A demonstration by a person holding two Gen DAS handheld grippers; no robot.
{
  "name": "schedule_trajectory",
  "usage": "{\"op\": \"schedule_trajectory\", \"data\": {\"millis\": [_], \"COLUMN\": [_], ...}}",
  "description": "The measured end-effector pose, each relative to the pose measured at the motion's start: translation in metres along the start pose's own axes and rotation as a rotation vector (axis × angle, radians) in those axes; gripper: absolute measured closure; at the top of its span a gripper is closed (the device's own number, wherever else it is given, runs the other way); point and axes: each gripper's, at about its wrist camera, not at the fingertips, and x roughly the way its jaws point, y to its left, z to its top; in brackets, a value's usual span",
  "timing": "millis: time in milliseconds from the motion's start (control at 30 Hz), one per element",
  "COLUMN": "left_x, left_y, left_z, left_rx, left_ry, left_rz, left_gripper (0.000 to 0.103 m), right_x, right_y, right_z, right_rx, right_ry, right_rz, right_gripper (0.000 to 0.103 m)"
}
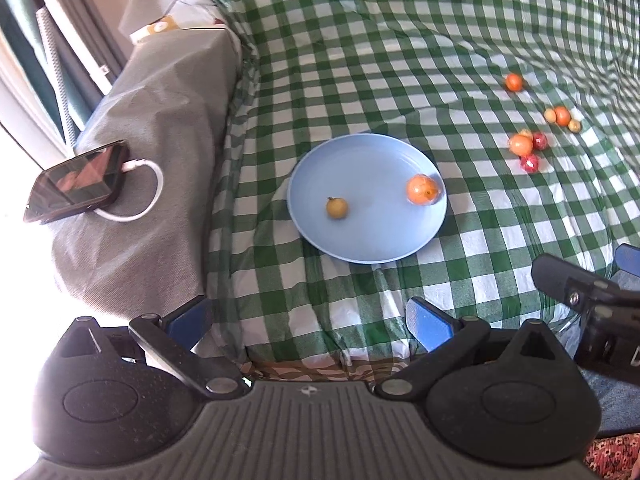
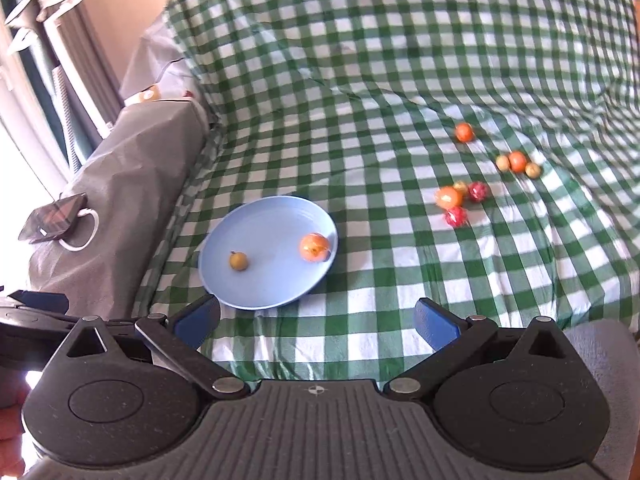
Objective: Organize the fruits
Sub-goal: 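Grasp a small yellow fruit with the right tool while the left tool grasps a red plum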
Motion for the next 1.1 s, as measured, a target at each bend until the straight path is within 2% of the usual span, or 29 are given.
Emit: {"op": "schedule_trajectory", "data": {"millis": [133, 300, 500, 600, 667, 733, 800, 933, 1033, 1100], "left_x": [0.016, 0.045, 0.083, 0.104, 0.119, 0.136, 0.153, 0.189, 0.211, 0.221], "left_y": [-0.022, -0.065, -0.131, -0.175, -0.203, -0.228, -0.252, -0.279, -0.287, -0.292], "left_z": [0.015, 0.042, 0.082, 0.102, 0.115, 0.126, 0.134, 0.145, 0.151, 0.154], "left_rx": [0.040, 0.117, 0.153, 0.186, 0.194, 0.192, 0.198, 0.181, 0.150, 0.143], "left_ry": [0.014, -0.040, -0.036, -0.054, -0.040, -0.034, -0.028, 0.001, 0.037, 0.054], "left_rz": [0.000, -0.020, -0.172, -0.215, -0.234, -0.259, -0.259, -0.244, -0.265, -0.276], "left_gripper": [0.000, 0.000, 0.000, 0.000, 0.000, 0.000, 0.000, 0.000, 0.000, 0.000], "right_x": [0.015, 0.037, 0.073, 0.102, 0.128, 0.154, 0.179, 0.224, 0.252, 0.261], "right_y": [-0.027, -0.078, -0.162, -0.201, -0.223, -0.245, -0.264, -0.291, -0.308, -0.311], "right_z": [0.005, 0.012, 0.021, 0.037, 0.051, 0.065, 0.078, 0.092, 0.097, 0.098], "right_rx": [0.060, 0.138, 0.217, 0.188, 0.152, 0.120, 0.112, 0.106, 0.122, 0.105], "right_ry": [-0.001, -0.084, -0.175, -0.237, -0.271, -0.289, -0.288, -0.259, -0.199, -0.217], "right_rz": [-0.031, -0.183, -0.347, -0.395, -0.417, -0.417, -0.417, -0.463, -0.444, -0.442], "right_gripper": [0.001, 0.001, 0.001, 0.001, 0.003, 0.017, 0.024, 0.032, 0.035, 0.033]}}
